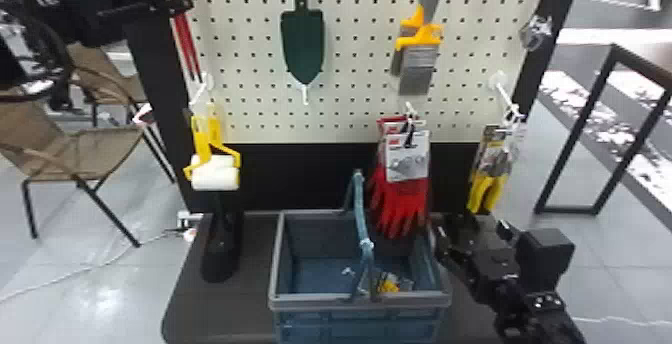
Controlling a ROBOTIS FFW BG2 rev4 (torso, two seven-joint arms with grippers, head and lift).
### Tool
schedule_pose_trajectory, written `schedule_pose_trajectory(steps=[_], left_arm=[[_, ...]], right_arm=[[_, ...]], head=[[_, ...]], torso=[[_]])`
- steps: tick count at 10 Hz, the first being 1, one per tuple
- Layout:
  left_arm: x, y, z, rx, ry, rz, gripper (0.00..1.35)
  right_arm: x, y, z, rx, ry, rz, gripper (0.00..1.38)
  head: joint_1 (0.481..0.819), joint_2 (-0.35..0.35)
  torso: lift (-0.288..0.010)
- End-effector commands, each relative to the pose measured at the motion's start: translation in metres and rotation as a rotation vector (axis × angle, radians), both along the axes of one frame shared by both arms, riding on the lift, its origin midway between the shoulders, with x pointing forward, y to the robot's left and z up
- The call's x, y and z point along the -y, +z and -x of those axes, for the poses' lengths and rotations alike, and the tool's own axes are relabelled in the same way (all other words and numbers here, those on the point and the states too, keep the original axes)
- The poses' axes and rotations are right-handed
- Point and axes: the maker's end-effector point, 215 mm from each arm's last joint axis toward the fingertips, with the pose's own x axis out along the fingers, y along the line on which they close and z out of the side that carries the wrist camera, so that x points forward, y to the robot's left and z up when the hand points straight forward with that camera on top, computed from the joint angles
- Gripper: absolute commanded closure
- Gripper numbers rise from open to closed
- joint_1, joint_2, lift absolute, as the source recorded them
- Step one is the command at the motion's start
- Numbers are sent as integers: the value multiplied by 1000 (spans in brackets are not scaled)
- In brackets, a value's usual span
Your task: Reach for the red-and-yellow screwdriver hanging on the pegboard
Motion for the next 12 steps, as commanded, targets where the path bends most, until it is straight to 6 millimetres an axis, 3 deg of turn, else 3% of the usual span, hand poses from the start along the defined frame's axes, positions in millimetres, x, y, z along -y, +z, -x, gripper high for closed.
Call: schedule_pose_trajectory(steps=[1,5,9,12], left_arm=[[3,2,0,0,-9,-1,498],[8,4,-1,2,-18,-13,498],[33,1,-11,-19,-66,-23,498],[31,3,-16,-12,-63,-6,498]], right_arm=[[-1,-2,0,-4,2,3,163],[0,-6,0,-13,2,7,163],[-3,-7,0,-15,9,10,163],[-3,-6,0,-14,9,10,163]], head=[[549,0],[549,0],[549,0],[549,0]], torso=[[-100],[-100],[-100],[-100]])
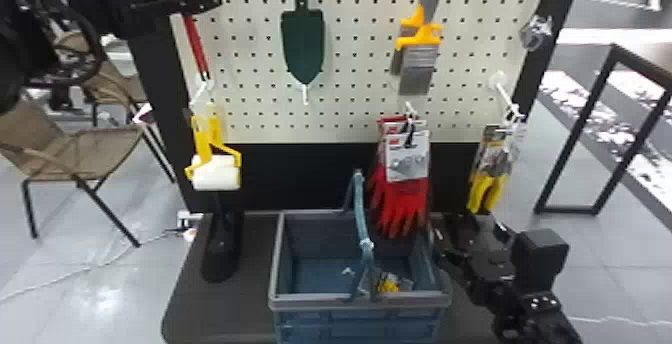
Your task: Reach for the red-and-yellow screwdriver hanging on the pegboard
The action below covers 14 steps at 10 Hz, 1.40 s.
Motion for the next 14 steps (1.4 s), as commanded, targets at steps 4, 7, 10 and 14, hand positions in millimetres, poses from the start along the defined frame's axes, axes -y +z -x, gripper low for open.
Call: schedule_pose_trajectory(steps=[4,7,10,14], left_arm=[[-21,-1,-12,6,72,-53,734],[-17,4,-13,32,76,-64,1093],[-26,3,-16,36,105,-53,1219],[-25,0,-16,26,102,-49,1219]], right_arm=[[0,0,2,0,1,-4,163],[0,-1,3,-3,1,-12,163],[0,-2,4,-6,1,-13,163],[0,-2,4,-6,1,-15,163]], head=[[549,0],[549,0],[549,0],[549,0]], torso=[[-100],[-100],[-100],[-100]])
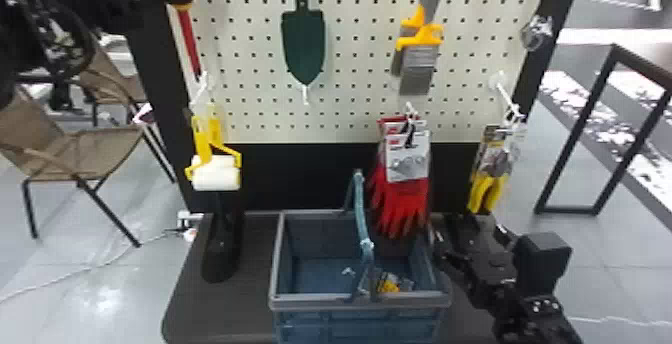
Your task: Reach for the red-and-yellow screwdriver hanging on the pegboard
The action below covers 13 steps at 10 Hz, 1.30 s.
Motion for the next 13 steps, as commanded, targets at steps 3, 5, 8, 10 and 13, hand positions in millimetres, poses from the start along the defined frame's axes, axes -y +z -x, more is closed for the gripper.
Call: schedule_pose_trajectory(steps=[3,5,8,10,13], left_arm=[[-2,-1,0,-1,2,8,1217],[-1,-1,0,-2,0,9,1217],[-1,-1,1,0,-3,14,1217],[-1,-1,1,0,-4,16,1217],[-1,-2,1,-4,-1,29,1200]], right_arm=[[0,-1,1,-1,0,-1,163],[0,-1,1,-1,0,1,163],[0,0,1,0,0,1,163],[0,-1,1,0,0,1,163],[0,-1,1,0,0,1,163]], head=[[549,0],[549,0],[549,0],[549,0],[549,0]], torso=[[-100],[-100],[-100],[-100],[-100]])
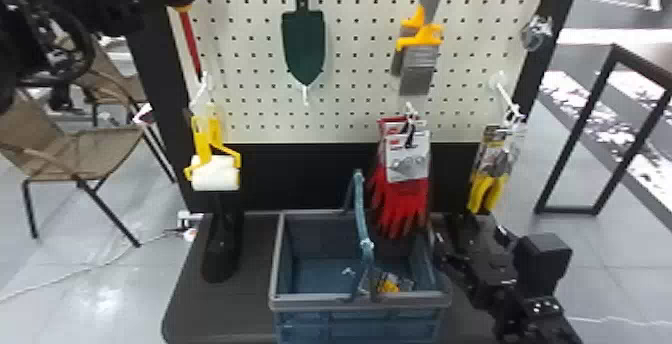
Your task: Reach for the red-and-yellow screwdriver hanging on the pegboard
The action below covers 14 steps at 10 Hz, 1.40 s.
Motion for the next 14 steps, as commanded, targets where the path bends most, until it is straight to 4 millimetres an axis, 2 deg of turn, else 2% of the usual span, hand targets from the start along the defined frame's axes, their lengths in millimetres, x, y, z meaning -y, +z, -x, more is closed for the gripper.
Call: schedule_pose_trajectory(steps=[1,2,3,6,9,11,12,13,14], left_arm=[[1,0,1,4,0,20,848],[1,-1,1,5,2,22,371],[-2,-5,0,-3,11,14,76],[-28,-11,-2,2,71,18,122],[-81,-6,13,66,233,17,121],[-117,-21,35,96,369,80,121],[-128,-28,47,120,432,109,121],[-130,-40,59,133,473,131,121],[-133,-61,70,129,517,143,121]], right_arm=[[0,0,0,0,0,-1,163],[0,-1,1,-2,0,-1,163],[0,0,0,0,0,-1,163],[0,0,0,0,0,-3,163],[0,0,1,0,2,-3,163],[0,0,1,0,2,-1,163],[0,0,1,0,2,-2,163],[-1,1,1,1,2,-2,163],[-1,1,1,3,2,0,163]], head=[[549,0],[549,0],[549,0],[549,0],[549,0],[549,0],[549,0],[549,0],[549,0]], torso=[[-100],[-100],[-100],[-100],[-100],[-100],[-100],[-100],[-100]])
